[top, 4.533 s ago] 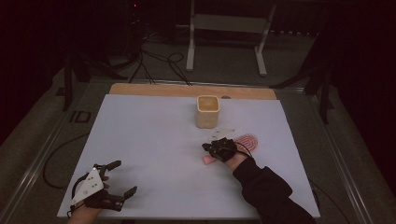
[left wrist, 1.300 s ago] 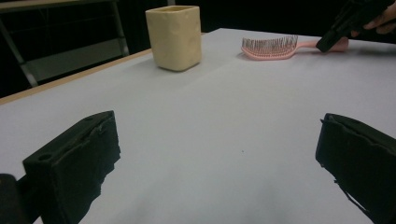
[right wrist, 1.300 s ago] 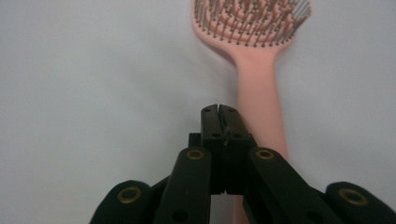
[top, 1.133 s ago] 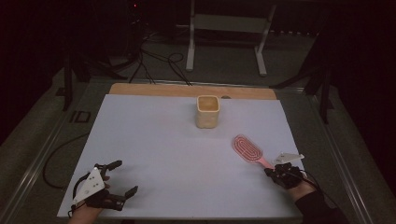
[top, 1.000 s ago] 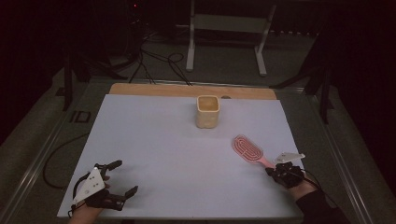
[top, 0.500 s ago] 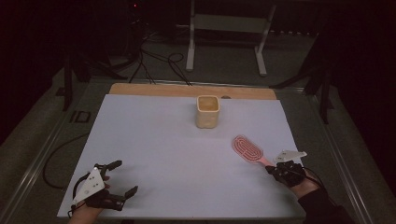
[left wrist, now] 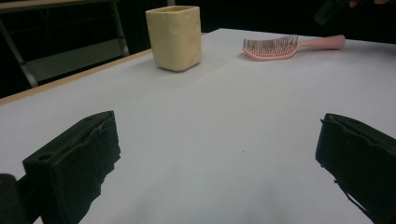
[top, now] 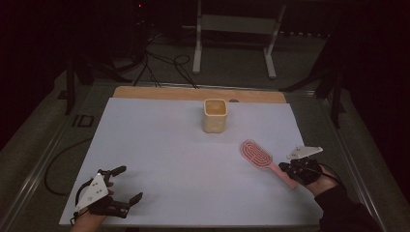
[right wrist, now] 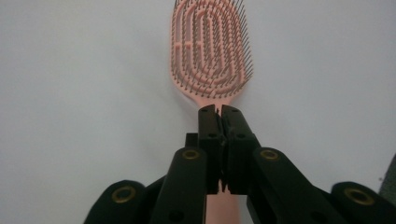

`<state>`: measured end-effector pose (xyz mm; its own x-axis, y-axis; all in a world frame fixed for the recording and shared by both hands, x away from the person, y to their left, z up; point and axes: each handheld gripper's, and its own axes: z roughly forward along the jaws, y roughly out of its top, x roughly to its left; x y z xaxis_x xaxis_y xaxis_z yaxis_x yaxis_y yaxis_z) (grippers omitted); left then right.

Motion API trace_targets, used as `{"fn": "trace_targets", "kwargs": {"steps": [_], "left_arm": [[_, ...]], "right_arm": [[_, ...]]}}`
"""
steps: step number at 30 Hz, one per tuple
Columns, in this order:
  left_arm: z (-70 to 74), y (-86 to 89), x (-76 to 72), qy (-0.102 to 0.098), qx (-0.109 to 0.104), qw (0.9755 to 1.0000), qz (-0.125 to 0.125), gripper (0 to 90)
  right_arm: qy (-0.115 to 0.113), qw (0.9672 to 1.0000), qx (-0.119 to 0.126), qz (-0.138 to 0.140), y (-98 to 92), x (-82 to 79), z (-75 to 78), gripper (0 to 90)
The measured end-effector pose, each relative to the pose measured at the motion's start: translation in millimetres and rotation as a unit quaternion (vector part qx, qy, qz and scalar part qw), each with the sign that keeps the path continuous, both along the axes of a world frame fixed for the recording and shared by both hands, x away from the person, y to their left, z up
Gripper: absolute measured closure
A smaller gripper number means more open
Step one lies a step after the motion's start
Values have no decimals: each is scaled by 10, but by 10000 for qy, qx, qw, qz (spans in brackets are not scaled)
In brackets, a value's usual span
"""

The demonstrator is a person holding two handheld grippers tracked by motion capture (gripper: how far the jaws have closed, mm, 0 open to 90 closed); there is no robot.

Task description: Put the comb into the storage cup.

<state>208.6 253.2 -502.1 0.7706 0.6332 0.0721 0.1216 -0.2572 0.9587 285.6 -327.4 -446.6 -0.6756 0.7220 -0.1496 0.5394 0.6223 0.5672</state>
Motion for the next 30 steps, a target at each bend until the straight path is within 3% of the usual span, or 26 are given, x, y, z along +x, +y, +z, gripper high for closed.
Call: {"fn": "trace_targets", "kwargs": {"steps": [9, 10, 14, 16, 17, 18, 21, 26, 30], "left_arm": [[-1, 2, 4, 13, -5, 10000, -4, 0], [-1, 3, 3, 15, -4, 10000, -1, 0], [1, 1, 4, 3, -1, 10000, -1, 0], [0, 1, 2, 15, -2, 10000, 0, 0], [0, -1, -1, 4, 6, 10000, -2, 0], [2, -2, -1, 1, 11, 10000, -9, 0], [-1, 0, 4, 19, -5, 10000, -5, 0], [-1, -1, 6, 39, -3, 10000, -16, 0], [-1, -2, 3, 40, 7, 10000, -21, 0]], "right_arm": [[217, 9995, -133, 188, 4, 123, 54, 650], [319, 9992, -128, 218, 13, 145, 36, 582], [488, 9983, -148, 274, 19, 186, -2, 494], [593, 9978, -144, 276, 21, 217, -23, 417], [647, 9974, -119, 287, 24, 240, -38, 338], [647, 9974, -119, 287, 24, 240, -38, 338], [842, 9956, -139, 388, 38, 282, -70, 216], [963, 9936, -262, 521, 89, 322, -154, 173], [1188, 9912, -281, 516, 111, 383, -225, 138]]}}
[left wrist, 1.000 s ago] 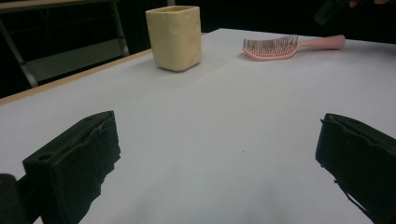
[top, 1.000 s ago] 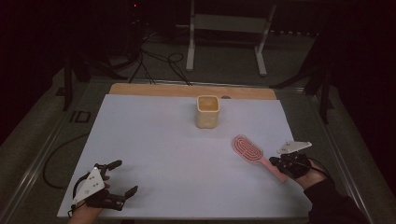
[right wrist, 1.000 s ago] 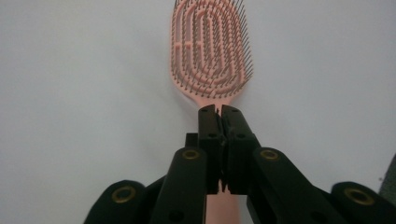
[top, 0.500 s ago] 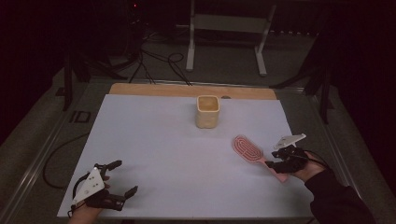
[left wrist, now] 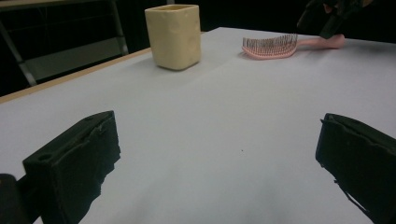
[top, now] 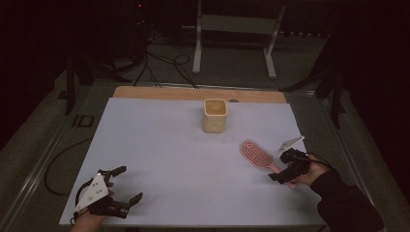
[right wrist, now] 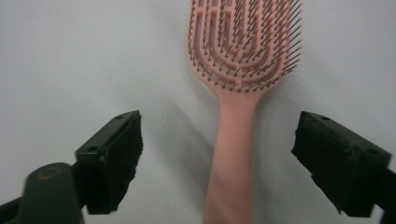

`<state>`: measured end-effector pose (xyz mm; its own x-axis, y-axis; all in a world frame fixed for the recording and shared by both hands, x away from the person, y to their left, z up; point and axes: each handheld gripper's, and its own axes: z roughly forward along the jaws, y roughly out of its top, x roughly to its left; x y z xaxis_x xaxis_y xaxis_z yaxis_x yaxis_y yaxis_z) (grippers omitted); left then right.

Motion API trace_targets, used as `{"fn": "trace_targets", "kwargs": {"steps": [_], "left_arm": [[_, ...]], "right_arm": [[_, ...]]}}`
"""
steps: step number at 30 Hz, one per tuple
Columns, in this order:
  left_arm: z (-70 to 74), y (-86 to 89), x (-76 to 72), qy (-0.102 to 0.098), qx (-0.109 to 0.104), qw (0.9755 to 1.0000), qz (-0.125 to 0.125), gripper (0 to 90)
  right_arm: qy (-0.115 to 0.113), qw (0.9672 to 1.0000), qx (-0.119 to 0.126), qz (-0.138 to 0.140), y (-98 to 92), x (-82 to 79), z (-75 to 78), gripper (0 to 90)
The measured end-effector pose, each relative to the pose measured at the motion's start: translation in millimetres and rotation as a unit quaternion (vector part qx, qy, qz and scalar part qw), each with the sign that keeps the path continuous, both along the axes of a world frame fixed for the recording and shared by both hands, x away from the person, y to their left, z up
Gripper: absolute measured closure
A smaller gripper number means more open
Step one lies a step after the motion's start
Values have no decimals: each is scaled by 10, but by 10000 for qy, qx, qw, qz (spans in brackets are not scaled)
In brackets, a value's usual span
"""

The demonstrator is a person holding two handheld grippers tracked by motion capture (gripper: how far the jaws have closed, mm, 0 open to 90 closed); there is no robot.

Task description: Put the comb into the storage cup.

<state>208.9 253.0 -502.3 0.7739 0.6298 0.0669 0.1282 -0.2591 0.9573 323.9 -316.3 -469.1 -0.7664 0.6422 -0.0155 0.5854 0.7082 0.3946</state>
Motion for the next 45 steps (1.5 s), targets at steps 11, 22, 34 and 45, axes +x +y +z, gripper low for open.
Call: {"fn": "trace_targets", "kwargs": {"steps": [11, 22, 34, 45], "left_arm": [[-1, 2, 2, 8, -6, 10000, -13, 0], [0, 1, 2, 7, 4, 10000, -13, 0], [-2, 4, 5, 4, 5, 10000, -8, 0], [-4, 6, 5, 2, 7, 10000, -8, 0]], "right_arm": [[176, 9992, -326, -148, 46, 134, -88, 286], [373, 9962, -733, -277, 139, 228, -129, 504], [664, 9915, -1071, -335, 246, 299, -192, 623], [815, 9905, -972, -537, 251, 324, -201, 690]]}}
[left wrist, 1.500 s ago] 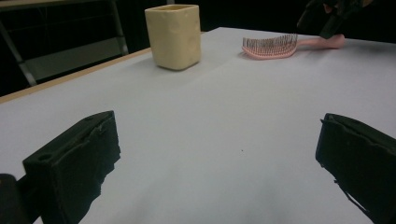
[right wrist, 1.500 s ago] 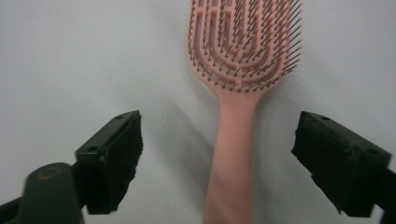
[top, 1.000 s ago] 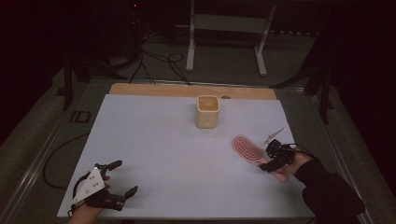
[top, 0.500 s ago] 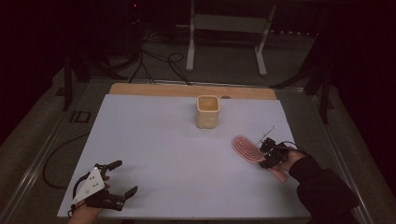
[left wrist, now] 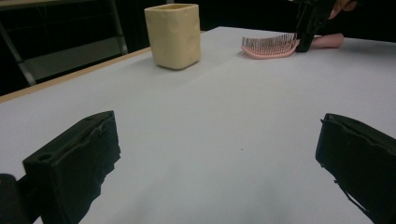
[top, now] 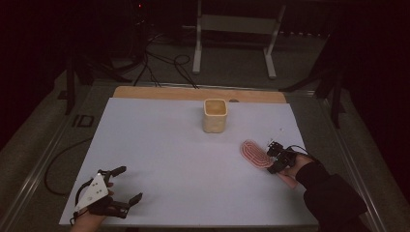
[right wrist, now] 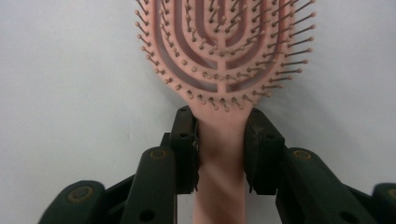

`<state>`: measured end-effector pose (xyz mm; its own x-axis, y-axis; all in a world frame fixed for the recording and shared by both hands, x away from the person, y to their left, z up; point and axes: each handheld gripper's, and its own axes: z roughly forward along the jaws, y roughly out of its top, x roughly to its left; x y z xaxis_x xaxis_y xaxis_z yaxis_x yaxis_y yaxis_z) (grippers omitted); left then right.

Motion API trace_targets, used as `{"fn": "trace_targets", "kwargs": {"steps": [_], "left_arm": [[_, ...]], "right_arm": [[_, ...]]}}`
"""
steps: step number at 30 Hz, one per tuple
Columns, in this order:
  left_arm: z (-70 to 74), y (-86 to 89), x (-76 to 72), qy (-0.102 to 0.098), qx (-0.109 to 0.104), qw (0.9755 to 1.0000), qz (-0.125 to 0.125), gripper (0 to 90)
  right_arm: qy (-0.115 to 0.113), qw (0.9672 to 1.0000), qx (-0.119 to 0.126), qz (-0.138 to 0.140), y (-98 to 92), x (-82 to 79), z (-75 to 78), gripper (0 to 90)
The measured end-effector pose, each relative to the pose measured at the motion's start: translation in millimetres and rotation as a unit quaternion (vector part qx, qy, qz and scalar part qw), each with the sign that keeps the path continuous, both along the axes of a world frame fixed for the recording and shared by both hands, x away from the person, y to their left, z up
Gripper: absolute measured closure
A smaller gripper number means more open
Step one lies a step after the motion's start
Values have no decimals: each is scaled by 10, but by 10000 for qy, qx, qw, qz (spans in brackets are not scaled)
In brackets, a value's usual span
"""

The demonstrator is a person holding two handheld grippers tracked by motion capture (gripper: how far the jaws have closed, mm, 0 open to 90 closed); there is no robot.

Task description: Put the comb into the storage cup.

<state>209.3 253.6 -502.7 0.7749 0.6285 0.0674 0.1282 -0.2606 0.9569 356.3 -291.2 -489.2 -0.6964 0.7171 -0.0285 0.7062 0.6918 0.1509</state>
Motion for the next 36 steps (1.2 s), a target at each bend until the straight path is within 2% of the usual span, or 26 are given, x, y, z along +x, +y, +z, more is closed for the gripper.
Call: {"fn": "trace_targets", "kwargs": {"steps": [3, 10, 14, 23, 28, 30, 32, 36], "left_arm": [[-4, 1, 2, 17, 20, 10000, -3, 0], [-2, -1, 2, 10, 8, 10000, 3, 0], [-6, -1, 8, 28, -1, 10000, 11, 0], [-2, -3, 4, 11, 19, 10000, -2, 0], [-4, -2, 6, 9, 14, 10000, -1, 0], [-8, -1, 8, 31, 1, 10000, 6, 0], [-5, -3, 5, 13, 18, 10000, 5, 0], [-6, 0, 5, 26, 0, 10000, 20, 0]], "right_arm": [[-104, 9999, 30, 49, -6, -22, -8, 699], [-191, 9995, 162, 196, -41, -40, -4, 704], [-266, 9992, 216, 202, -51, -41, -2, 705], [-452, 9977, 501, 100, -99, -51, 60, 706], [-581, 9953, 765, 77, -95, -69, 147, 705], [-606, 9950, 789, 83, -89, -73, 156, 706], [-678, 9929, 967, 124, -63, -85, 183, 705], [-755, 9909, 1104, 149, -14, -90, 231, 705]]}}
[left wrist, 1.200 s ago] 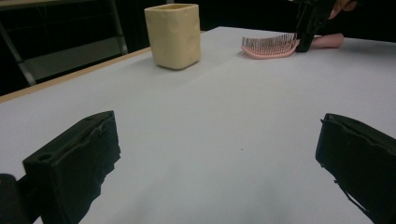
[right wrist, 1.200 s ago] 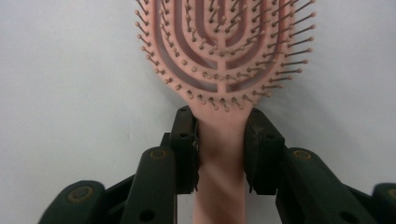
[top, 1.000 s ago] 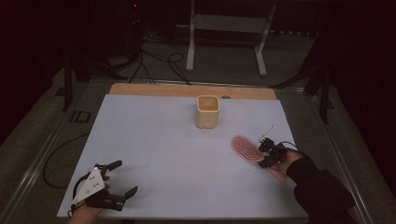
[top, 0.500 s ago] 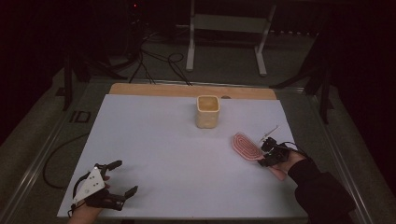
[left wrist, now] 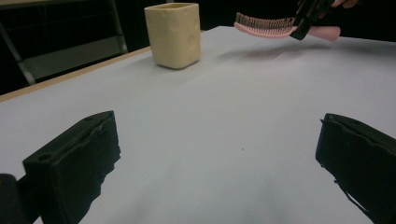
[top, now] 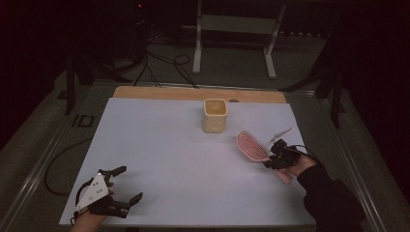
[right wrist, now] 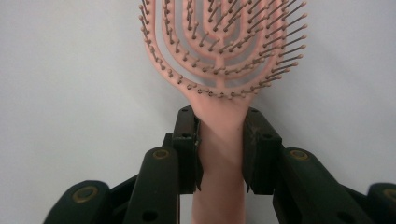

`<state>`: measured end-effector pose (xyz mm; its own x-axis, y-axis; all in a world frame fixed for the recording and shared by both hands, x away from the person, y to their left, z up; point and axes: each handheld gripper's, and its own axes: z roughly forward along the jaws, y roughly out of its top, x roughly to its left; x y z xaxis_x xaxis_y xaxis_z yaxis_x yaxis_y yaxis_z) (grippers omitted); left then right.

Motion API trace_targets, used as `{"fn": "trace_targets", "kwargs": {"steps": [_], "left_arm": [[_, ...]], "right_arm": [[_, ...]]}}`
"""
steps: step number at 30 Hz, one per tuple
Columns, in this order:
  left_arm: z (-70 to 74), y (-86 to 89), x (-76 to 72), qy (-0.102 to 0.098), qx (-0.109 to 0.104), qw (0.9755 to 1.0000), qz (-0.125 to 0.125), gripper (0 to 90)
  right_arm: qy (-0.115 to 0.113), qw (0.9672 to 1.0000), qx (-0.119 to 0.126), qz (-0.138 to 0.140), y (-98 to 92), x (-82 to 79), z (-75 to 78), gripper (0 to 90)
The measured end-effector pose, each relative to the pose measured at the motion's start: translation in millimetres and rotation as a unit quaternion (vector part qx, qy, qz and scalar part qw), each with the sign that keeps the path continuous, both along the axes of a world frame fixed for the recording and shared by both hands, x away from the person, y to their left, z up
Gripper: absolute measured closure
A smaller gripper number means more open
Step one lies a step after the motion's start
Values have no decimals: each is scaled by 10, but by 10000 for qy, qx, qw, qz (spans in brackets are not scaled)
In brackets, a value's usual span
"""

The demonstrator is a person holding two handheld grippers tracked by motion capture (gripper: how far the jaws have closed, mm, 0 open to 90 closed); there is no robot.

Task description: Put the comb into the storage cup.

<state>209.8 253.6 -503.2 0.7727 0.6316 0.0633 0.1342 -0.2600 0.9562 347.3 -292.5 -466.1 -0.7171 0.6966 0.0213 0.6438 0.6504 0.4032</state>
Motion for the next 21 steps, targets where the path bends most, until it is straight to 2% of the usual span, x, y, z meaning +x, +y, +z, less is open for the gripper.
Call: {"fn": "trace_targets", "kwargs": {"steps": [10, 15, 21], "left_arm": [[3, 1, 1, -16, 15, 10000, -7, 0], [3, 1, -1, -16, 3, 10000, -7, 0], [4, 4, -2, -19, -11, 10000, 4, 0]], "right_arm": [[-278, 9994, 155, 136, 116, -17, 150, 705], [-487, 9979, 356, 215, 183, -33, 245, 706], [-608, 9969, 420, 263, 235, -41, 321, 706]]}}
